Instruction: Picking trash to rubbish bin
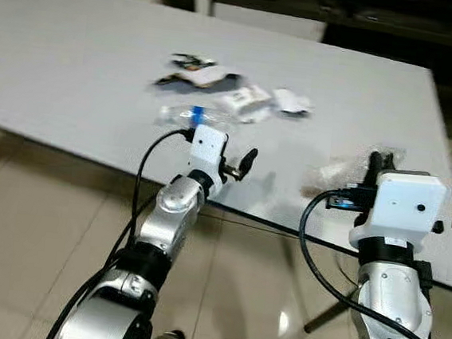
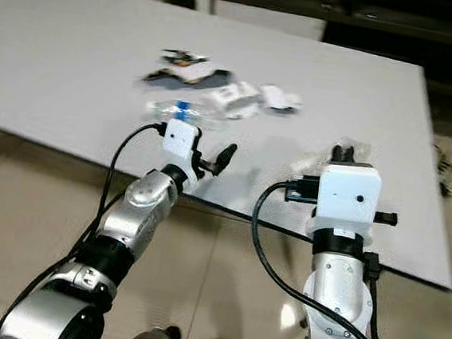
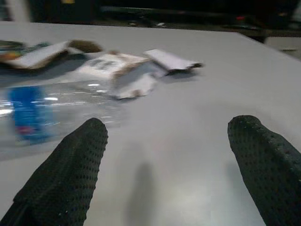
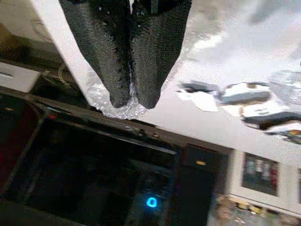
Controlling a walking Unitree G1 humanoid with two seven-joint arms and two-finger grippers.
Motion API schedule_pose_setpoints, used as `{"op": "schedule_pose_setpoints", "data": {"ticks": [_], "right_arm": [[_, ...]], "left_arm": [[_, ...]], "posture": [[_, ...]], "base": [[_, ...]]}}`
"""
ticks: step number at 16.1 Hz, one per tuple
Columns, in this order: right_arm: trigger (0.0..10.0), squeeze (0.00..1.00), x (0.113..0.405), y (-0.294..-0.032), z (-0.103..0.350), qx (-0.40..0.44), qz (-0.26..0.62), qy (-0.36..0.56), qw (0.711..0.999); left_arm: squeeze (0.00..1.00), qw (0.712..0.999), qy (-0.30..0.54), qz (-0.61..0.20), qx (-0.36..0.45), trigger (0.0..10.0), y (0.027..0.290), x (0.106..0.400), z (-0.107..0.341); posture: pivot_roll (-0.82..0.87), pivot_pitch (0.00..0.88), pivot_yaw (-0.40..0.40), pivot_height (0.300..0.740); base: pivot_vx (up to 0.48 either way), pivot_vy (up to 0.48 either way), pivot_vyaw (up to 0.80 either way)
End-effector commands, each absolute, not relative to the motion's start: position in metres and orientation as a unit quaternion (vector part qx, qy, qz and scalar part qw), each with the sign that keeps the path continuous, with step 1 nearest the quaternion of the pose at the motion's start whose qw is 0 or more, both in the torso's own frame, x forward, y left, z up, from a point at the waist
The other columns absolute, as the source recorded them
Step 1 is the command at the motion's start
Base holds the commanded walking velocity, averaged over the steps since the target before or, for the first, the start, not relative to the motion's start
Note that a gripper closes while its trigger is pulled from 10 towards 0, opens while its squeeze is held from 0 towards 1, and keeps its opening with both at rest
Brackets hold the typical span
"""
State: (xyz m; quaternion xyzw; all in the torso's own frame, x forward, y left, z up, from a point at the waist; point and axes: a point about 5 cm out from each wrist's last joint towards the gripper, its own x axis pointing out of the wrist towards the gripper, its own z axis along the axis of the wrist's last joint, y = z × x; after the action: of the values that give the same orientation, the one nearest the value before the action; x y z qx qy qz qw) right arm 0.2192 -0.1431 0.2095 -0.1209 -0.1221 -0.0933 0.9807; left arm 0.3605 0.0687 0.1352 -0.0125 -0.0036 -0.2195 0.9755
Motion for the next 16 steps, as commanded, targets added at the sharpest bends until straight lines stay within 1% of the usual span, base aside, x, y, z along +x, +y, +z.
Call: {"op": "schedule_pose_setpoints", "data": {"ticks": [1,3,10,14,16], "right_arm": [[10.0,0.0,0.219,-0.144,0.21,-0.12,-0.093,-0.124,0.981],[10.0,0.0,0.218,-0.144,0.21,-0.115,-0.092,-0.125,0.981],[10.0,0.0,0.217,-0.143,0.21,-0.113,-0.09,-0.125,0.982],[10.0,0.0,0.217,-0.144,0.21,-0.114,-0.09,-0.126,0.981],[10.0,0.0,0.218,-0.143,0.211,-0.115,-0.089,-0.127,0.981]], "left_arm": [[0.0,0.977,-0.007,-0.212,-0.01,10.0,0.07,0.364,0.138],[0.0,0.98,-0.012,-0.198,-0.012,10.0,0.076,0.369,0.143],[0.0,0.981,-0.015,-0.19,-0.018,10.0,0.076,0.372,0.146],[0.0,0.982,-0.023,-0.188,-0.021,10.0,0.075,0.375,0.151],[0.0,0.982,-0.026,-0.186,-0.02,10.0,0.076,0.377,0.154]], "posture": [[0.0,0.089,0.0,0.74],[0.0,0.09,-0.003,0.74],[0.0,0.094,-0.002,0.74],[-0.01,0.095,-0.002,0.74],[-0.01,0.091,-0.002,0.74]], "base": [[0.0,0.0,0.79],[0.129,0.0,0.0],[0.329,0.0,0.0],[0.0,0.0,0.0],[0.328,0.0,0.0]]}}
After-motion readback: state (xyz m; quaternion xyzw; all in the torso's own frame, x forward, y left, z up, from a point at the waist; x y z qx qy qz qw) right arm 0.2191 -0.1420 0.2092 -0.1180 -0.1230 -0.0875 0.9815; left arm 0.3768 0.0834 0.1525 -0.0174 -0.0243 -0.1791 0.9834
